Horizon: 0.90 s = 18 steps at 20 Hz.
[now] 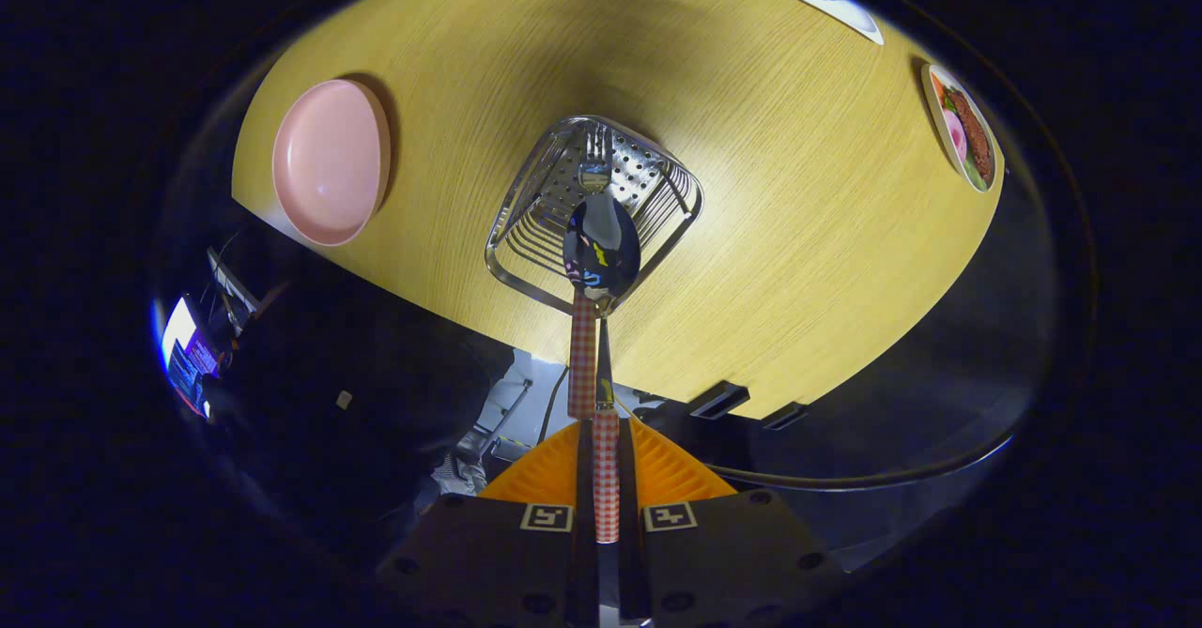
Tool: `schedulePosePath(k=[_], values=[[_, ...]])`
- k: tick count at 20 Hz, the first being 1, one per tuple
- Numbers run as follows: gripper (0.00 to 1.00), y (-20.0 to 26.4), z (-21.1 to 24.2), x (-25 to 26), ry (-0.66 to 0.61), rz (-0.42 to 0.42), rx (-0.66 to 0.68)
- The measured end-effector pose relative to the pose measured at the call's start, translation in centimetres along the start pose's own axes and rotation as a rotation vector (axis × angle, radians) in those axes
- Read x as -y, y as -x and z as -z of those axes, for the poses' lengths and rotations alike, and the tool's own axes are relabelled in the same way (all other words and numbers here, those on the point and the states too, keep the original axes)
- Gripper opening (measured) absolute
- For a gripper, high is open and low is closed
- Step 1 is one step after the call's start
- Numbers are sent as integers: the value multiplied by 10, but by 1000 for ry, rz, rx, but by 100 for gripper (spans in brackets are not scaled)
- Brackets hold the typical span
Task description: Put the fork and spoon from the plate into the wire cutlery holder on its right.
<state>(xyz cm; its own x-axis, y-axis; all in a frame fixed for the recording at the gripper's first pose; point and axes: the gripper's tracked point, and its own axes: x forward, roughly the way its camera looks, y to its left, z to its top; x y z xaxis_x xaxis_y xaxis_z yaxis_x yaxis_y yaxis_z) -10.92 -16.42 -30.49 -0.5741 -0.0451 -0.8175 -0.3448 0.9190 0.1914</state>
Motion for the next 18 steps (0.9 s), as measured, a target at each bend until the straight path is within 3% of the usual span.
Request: schedulePosePath(k=[6, 14, 18], values=[[17, 4, -5, -4, 18, -25, 27], [19, 31, -26, 2, -18, -100, 261], [20, 47, -32, 0, -50, -185, 474]])
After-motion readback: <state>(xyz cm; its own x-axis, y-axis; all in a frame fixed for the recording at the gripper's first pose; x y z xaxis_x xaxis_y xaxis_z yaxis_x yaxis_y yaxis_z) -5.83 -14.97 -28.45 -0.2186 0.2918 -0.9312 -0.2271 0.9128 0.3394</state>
